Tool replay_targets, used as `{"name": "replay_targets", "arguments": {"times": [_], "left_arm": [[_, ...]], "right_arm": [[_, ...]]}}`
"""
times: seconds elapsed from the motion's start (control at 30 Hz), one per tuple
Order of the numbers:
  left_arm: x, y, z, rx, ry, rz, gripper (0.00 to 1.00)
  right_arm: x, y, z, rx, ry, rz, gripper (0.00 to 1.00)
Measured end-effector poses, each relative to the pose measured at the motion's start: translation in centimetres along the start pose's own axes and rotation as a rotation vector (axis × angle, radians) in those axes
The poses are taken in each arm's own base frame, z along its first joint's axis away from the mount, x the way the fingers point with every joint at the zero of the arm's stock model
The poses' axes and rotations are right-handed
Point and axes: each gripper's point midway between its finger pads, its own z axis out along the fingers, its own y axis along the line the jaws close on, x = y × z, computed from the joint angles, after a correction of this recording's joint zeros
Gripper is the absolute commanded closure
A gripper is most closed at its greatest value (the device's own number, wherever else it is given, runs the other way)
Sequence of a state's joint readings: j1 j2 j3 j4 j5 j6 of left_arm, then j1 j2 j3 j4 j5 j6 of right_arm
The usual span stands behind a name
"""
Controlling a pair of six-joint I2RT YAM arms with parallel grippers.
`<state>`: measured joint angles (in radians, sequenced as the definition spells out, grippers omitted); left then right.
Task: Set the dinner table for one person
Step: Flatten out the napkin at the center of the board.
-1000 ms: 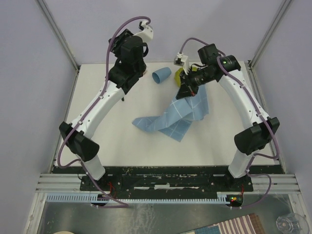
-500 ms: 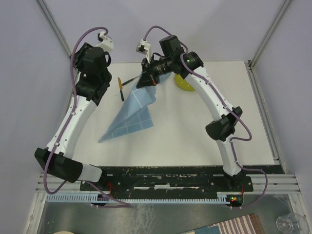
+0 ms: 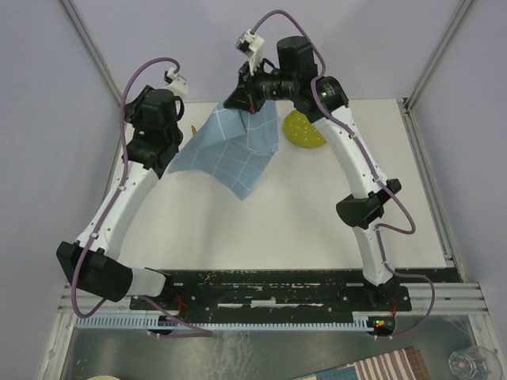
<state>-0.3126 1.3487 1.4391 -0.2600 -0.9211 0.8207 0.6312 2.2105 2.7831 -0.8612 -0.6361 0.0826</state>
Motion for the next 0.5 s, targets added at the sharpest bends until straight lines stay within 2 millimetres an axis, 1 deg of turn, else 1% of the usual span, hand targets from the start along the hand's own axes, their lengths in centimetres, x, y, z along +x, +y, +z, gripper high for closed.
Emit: {"name": "replay_targets", "arguments": {"times": [0.07, 0.13, 0.2, 0.23, 0.33, 0.37, 0.43, 0.5], "left_arm": [[0.2, -1.8, 0.4, 0.047, -0.002, 0.001, 0.62], [0.6, -3.2, 0.5, 0.087, 0.003, -0.002, 0.64], [0.7, -4.1, 0.7, 0.107, 0.011, -0.003, 0.66], [0.9, -4.4, 0.7, 0.114, 0.018, -0.003, 0.67], [1.3, -5.5, 0.8, 0.141, 0.033, 0.002, 0.67], [1.5, -5.9, 0.8, 0.15, 0.037, 0.004, 0.67], [1.9, -6.2, 0.7, 0.159, 0.045, 0.01, 0.67], [2.5, -6.6, 0.6, 0.166, 0.053, 0.023, 0.67]], "right_arm": [[-0.8, -0.4, -1.1, 0.022, -0.016, 0.007, 0.98], [-1.3, -0.3, -2.6, 0.037, -0.022, 0.017, 0.98], [-1.4, -0.2, -3.9, 0.054, -0.02, 0.017, 0.98], [-1.1, -0.1, -4.6, 0.064, -0.011, 0.015, 0.98], [1.1, 0.5, -6.3, 0.092, 0.053, 0.015, 0.98], [1.9, 0.4, -6.7, 0.099, 0.074, 0.012, 0.98], [4.1, 0.2, -7.0, 0.107, 0.138, 0.01, 0.98], [6.2, -0.5, -7.4, 0.113, 0.203, 0.012, 0.98]]}}
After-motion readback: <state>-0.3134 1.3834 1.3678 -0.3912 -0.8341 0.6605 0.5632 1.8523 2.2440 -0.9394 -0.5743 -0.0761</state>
